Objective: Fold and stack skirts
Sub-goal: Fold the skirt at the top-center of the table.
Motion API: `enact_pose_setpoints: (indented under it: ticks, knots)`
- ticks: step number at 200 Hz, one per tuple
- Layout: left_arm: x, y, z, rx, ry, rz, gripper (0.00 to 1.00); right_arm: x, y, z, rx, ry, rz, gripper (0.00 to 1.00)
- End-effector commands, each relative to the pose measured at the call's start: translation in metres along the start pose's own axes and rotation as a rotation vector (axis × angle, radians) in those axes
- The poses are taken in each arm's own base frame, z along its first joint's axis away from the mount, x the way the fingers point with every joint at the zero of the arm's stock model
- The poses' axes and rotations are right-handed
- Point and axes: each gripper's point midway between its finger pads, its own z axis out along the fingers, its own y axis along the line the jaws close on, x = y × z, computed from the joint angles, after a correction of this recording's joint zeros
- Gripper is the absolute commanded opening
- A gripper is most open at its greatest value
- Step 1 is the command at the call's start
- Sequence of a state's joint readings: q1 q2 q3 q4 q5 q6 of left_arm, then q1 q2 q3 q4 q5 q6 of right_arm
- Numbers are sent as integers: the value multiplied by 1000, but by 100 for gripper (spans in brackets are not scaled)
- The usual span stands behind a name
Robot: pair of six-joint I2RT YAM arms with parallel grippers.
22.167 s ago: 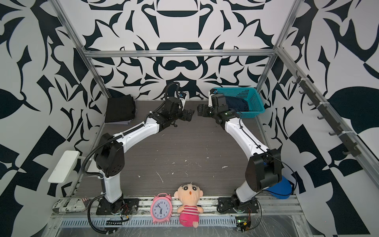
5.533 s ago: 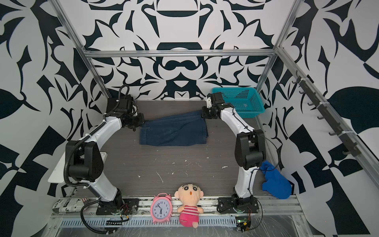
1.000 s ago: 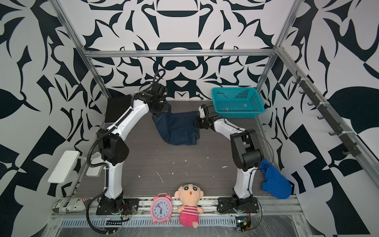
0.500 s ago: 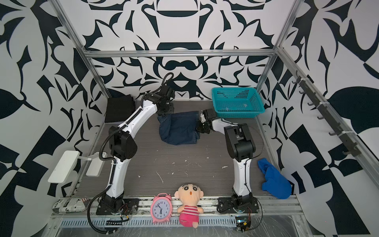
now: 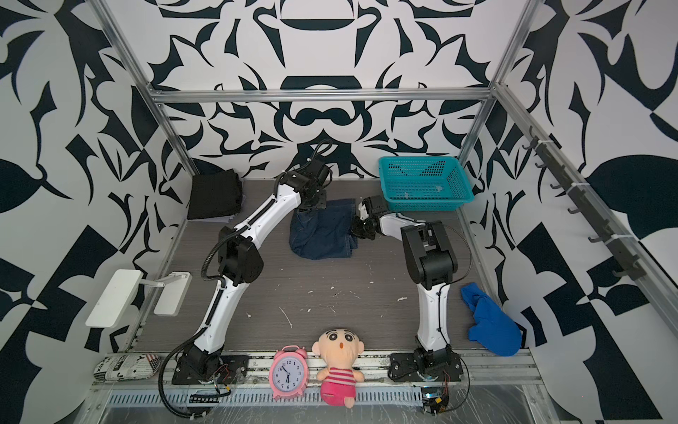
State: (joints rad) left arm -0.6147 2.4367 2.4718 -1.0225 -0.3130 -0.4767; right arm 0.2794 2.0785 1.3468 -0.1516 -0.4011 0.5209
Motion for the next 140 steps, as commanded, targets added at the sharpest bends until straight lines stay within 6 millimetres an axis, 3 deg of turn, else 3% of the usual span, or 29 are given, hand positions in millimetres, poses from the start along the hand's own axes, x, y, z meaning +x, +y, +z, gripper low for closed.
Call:
enact_pose_setpoints:
  ticks: [1,6,15,29,53,83,101,110,127,140]
  knots:
    - [0,-19,-2,57,-3,-29,7,-3,15,-14,-34,-17,-27,0]
    - [0,-24,-3,63,-11,-22,10,-4,15,-14,-34,-19,-28,0]
    - [-1,-33,-5,83,-25,-11,23,-4,16,-15,-37,-19,-29,0]
    - [-2,-46,-9,135,-29,-5,57,-5,19,-16,-45,-22,-32,0]
    - [-14,-68,-36,259,-79,-5,58,-8,21,-24,-49,-31,-37,0]
    - [-44,-97,-111,481,-198,-15,60,-15,17,-40,-54,-59,-27,0]
    - [-55,-87,-147,498,-278,-14,58,-20,19,-55,-61,-84,-33,0]
    - [-57,-73,-155,470,-316,-20,59,-20,23,-64,-66,-92,-43,0]
    - [-56,-41,-153,419,-345,-50,61,-21,34,-85,-84,-122,-63,0]
    - [-47,-15,-138,391,-316,-82,63,-23,44,-100,-110,-152,-70,0]
